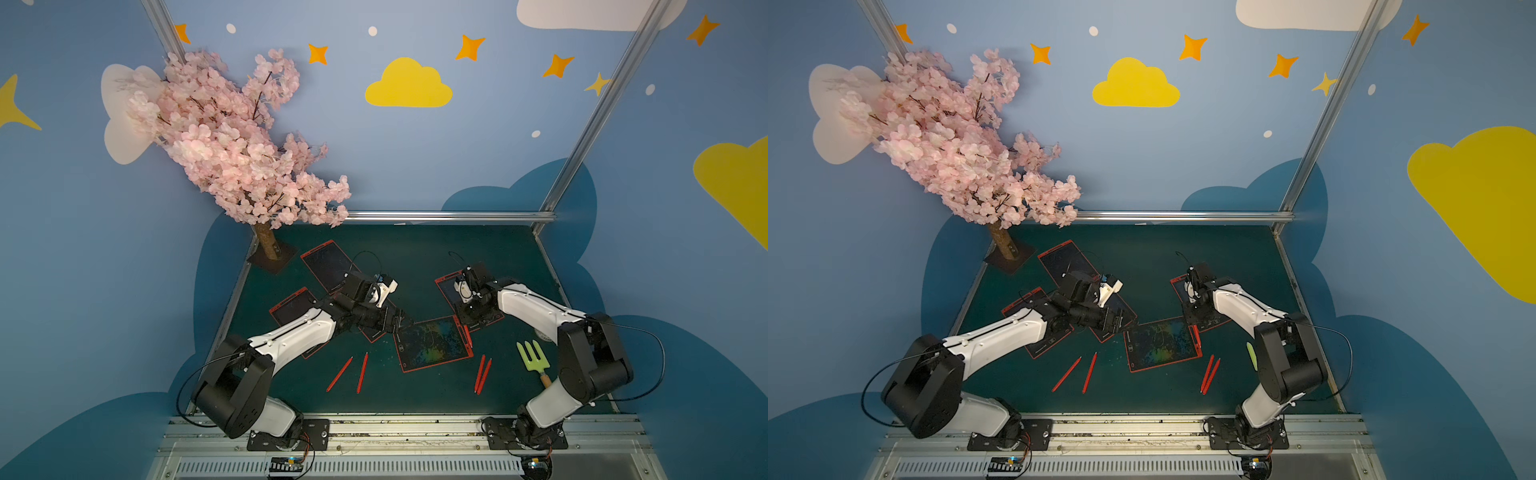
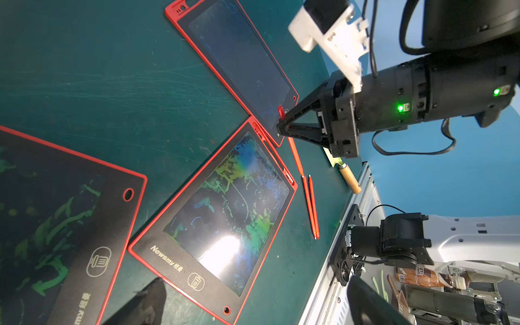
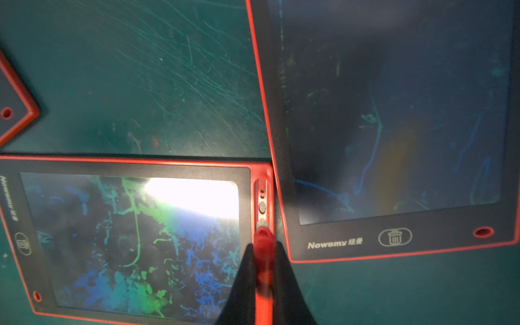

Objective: Place the stylus back onto the writing tablet
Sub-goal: Place the stylus on the writing tablet.

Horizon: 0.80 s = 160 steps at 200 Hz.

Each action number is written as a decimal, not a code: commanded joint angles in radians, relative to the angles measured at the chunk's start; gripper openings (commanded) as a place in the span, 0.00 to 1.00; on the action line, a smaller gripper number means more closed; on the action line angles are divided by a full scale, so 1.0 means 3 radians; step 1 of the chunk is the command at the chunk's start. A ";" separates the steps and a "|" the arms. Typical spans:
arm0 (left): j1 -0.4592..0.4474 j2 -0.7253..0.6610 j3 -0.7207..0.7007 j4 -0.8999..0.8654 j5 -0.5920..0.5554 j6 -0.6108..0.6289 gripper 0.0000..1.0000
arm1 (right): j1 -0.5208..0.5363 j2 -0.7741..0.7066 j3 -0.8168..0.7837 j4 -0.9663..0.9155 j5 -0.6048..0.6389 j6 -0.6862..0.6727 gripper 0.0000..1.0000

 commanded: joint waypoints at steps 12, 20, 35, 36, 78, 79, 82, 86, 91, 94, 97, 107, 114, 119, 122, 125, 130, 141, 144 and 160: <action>-0.0014 -0.0060 0.0075 0.0050 0.0056 0.0103 0.99 | -0.0018 0.0091 0.0033 -0.0018 -0.0007 -0.0038 0.09; -0.0017 -0.0056 0.0073 0.0066 0.0061 0.0093 1.00 | -0.0018 0.0115 0.0046 -0.0032 -0.0018 -0.0040 0.09; -0.0013 -0.0055 0.0068 0.0110 0.0060 0.0065 0.99 | -0.0016 0.0159 0.0074 -0.0055 -0.0028 -0.0037 0.10; -0.0013 -0.0053 0.0068 0.0115 0.0060 0.0064 0.99 | -0.0012 0.0161 0.0076 -0.0058 -0.0028 -0.0039 0.10; -0.0022 -0.0022 0.0005 0.0281 0.0069 -0.0036 0.99 | 0.0000 0.0274 0.0158 -0.0117 -0.0033 -0.0056 0.10; -0.0022 -0.0023 0.0001 0.0285 0.0070 -0.0038 0.99 | 0.0002 0.0277 0.0159 -0.0117 -0.0033 -0.0059 0.10; -0.0022 -0.0024 -0.0002 0.0295 0.0070 -0.0043 0.99 | 0.0002 0.0282 0.0164 -0.0122 -0.0033 -0.0061 0.10; -0.0022 -0.0025 -0.0007 0.0306 0.0070 -0.0054 0.99 | 0.0003 0.0289 0.0169 -0.0125 -0.0033 -0.0060 0.10; -0.0022 -0.0022 -0.0011 0.0322 0.0066 -0.0063 0.99 | 0.0008 0.0298 0.0177 -0.0131 -0.0028 -0.0058 0.10; -0.0019 -0.0017 -0.0017 0.0330 0.0068 -0.0070 0.99 | 0.0008 0.0305 0.0179 -0.0135 -0.0028 -0.0062 0.10; -0.0022 -0.0017 -0.0022 0.0340 0.0073 -0.0072 0.99 | 0.0008 0.0310 0.0184 -0.0137 -0.0028 -0.0062 0.10; -0.0027 -0.0011 -0.0025 0.0358 0.0069 -0.0083 0.99 | 0.0008 0.0325 0.0191 -0.0142 -0.0028 -0.0058 0.10; -0.0027 -0.0007 -0.0025 0.0367 0.0079 -0.0090 0.99 | 0.0011 0.0335 0.0200 -0.0147 -0.0028 -0.0059 0.10; -0.0025 -0.0004 -0.0032 0.0370 0.0077 -0.0095 0.99 | 0.0013 0.0342 0.0210 -0.0152 -0.0028 -0.0057 0.10; -0.0028 -0.0002 -0.0034 0.0372 0.0080 -0.0097 0.99 | 0.0013 0.0346 0.0214 -0.0154 -0.0025 -0.0060 0.10; -0.0030 -0.0001 -0.0034 0.0371 0.0081 -0.0092 0.99 | 0.0010 0.0350 0.0215 -0.0158 -0.0028 -0.0065 0.10; -0.0029 0.0005 -0.0033 0.0375 0.0081 -0.0098 0.99 | 0.0012 0.0361 0.0222 -0.0157 -0.0028 -0.0065 0.10; -0.0033 0.0005 -0.0037 0.0379 0.0081 -0.0102 0.99 | 0.0023 0.0379 0.0236 -0.0168 -0.0028 -0.0069 0.10; -0.0034 0.0004 -0.0039 0.0382 0.0081 -0.0101 0.99 | 0.0023 0.0382 0.0244 -0.0172 -0.0028 -0.0070 0.11; -0.0043 -0.0004 -0.0051 0.0408 0.0071 -0.0119 0.99 | 0.0030 0.0411 0.0265 -0.0183 -0.0028 -0.0076 0.11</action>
